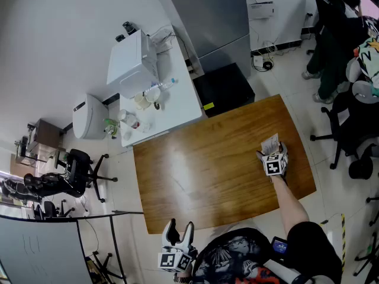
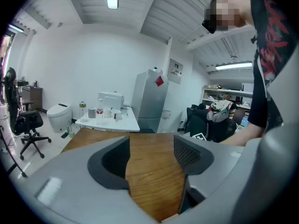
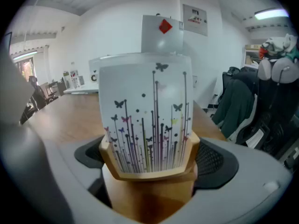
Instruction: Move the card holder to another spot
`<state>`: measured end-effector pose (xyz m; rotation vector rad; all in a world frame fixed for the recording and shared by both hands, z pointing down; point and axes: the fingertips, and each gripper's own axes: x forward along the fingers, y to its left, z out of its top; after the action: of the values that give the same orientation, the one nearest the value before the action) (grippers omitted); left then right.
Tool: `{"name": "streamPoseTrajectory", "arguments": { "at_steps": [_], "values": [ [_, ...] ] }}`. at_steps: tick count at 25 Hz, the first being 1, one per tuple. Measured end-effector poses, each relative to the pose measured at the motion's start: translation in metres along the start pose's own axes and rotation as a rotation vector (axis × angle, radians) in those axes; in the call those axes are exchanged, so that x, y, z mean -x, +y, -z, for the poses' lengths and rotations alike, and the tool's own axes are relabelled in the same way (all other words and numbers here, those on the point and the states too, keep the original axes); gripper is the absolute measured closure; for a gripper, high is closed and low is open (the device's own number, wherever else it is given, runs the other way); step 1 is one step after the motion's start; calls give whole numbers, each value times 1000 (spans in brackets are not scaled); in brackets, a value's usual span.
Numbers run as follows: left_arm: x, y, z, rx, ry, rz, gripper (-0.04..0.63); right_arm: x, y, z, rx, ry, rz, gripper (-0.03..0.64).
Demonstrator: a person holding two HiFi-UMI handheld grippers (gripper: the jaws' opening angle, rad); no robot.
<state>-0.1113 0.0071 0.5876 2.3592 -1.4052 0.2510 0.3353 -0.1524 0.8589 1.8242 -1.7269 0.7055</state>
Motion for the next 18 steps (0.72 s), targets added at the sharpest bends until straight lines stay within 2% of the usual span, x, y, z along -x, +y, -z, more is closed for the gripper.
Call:
{"name": "streamPoseTrajectory", "arguments": {
  "at_steps": [4,8,13,18],
  "values": [
    [-1,29,-20,1,-43,-3,296,95,24,-39,-20,-169,47,61],
    [-7,61,-42,57,-90,-31,318,201,55,-79,-47,-298,83,61],
    [-31,47,-54,24,-121,91,316,297,82,-112,-29,-362,73,61],
    [-33,45,-71,49,-164,171,313,336,117,-126,-29,-399,60,61]
  ]
}}
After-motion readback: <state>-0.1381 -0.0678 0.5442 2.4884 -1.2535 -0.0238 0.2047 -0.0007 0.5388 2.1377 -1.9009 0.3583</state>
